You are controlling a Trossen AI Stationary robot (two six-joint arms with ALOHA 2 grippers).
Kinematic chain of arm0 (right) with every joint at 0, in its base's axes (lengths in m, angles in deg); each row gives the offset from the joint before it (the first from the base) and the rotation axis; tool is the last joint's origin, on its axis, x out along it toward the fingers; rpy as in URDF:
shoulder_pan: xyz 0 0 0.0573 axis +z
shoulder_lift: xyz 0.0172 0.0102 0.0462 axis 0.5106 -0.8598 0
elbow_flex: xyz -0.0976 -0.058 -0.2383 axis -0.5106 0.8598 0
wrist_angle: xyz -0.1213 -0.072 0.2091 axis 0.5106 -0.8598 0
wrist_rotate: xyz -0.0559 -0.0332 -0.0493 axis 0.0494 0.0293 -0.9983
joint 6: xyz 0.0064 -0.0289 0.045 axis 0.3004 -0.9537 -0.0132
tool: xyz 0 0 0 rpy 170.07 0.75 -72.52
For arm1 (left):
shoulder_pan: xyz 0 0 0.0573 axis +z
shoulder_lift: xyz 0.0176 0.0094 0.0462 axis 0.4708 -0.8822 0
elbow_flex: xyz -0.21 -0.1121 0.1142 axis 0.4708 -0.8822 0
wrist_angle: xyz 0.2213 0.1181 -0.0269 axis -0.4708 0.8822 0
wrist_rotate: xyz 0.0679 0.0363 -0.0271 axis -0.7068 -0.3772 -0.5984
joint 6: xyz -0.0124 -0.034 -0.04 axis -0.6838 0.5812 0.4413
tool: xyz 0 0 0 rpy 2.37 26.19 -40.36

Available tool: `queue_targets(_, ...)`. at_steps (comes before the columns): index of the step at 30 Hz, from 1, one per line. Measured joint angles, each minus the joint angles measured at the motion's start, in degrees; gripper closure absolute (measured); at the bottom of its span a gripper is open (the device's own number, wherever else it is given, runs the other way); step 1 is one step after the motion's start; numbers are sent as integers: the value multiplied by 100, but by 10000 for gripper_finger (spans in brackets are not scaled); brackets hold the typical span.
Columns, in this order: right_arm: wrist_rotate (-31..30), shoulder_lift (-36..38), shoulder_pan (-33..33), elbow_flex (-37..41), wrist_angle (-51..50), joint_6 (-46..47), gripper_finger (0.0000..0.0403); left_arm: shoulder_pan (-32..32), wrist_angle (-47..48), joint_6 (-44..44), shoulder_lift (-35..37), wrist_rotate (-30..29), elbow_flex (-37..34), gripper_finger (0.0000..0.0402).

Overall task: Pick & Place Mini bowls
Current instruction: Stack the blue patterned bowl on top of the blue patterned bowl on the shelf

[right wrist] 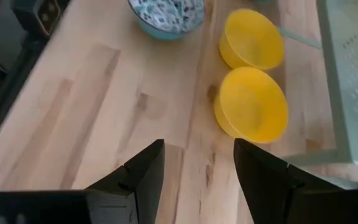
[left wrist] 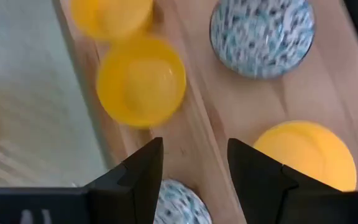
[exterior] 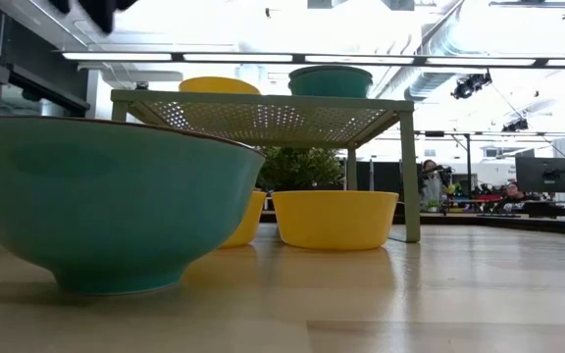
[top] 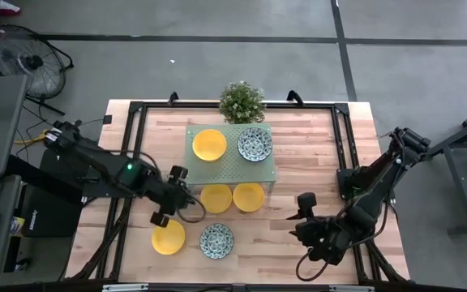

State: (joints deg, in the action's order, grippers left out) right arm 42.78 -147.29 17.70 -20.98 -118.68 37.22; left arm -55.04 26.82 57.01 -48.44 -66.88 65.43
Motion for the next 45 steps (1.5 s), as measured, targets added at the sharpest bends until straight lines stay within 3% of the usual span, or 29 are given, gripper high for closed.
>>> queue_targets(8,1208,-148,-407,0,1385,-1175,222,-691,-576,607,-91,-189,-386,227)
queue_targets(24,3438,-1295,-1738,-198,2984,-2614,222,-2083,149,1206,195,-2237,-394,227)
queue_targets(31,3649,-2267,-1967,-1428,2235,-3720,222,-2327,155,1195,602,-2950,-394,227)
queue_targets(39,3548,-3458,-2045,-2763,1173,-4909,222,-2335,311,1201,869,-3037,-392,227)
queue_targets(45,3086,-3985,-2032,-3235,983,-5634,222,-2335,304,1208,888,-3053,-392,227)
